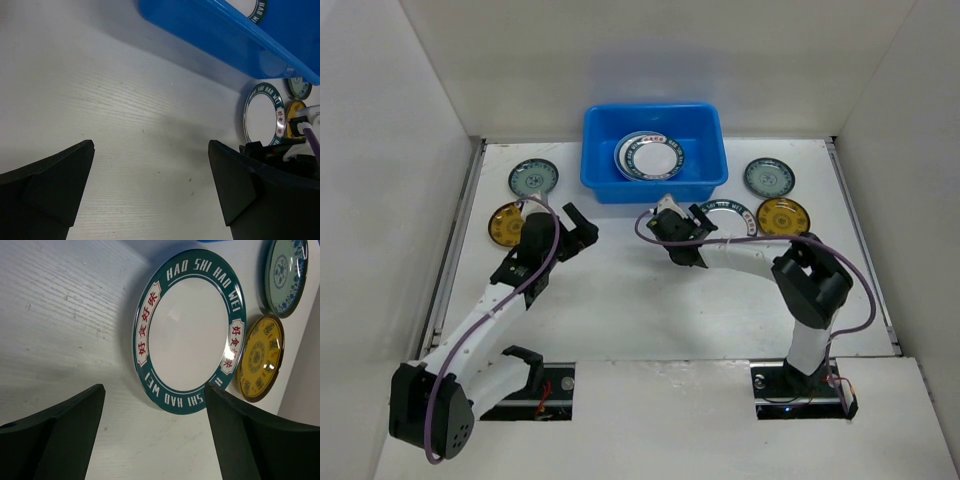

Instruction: Place the plates into the plastic bin on the countertop

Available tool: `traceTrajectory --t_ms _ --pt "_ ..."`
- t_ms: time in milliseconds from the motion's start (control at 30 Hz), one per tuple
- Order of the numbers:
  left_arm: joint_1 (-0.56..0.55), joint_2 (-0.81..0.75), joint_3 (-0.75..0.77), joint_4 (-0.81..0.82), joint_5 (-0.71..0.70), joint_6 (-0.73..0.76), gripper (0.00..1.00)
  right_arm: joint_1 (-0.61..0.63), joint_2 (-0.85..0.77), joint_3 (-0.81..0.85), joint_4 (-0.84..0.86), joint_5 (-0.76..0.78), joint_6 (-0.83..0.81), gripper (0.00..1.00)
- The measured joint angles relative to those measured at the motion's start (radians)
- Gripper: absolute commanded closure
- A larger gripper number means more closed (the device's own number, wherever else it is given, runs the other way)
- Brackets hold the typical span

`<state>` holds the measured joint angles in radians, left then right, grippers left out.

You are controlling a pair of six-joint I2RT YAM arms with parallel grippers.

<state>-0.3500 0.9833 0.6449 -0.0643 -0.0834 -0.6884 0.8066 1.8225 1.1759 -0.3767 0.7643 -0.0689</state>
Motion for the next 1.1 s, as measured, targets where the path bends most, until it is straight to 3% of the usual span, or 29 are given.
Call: traceTrajectory --t_ms 300,633,933,1100 --pt "0.037 -0.040 -0.024 -0.023 0.005 0.004 0.00 0.000 0.093 0.028 -0.001 0.037 -0.044 0.21" --pt "0.077 -0.052 -0.029 -0.043 0.020 0.016 0.00 -0.007 0.153 0.061 -0.001 0.069 -0.060 0.37" --pt "0.095 -0.052 -0.029 -0.049 0.031 0.023 0.00 -0.048 0.181 0.079 0.000 0.102 -0.063 0.42" --pt "0.097 -0.053 -0.029 -0.053 0.031 0.025 0.00 -0.065 0.193 0.080 -0.002 0.100 -0.065 0.62"
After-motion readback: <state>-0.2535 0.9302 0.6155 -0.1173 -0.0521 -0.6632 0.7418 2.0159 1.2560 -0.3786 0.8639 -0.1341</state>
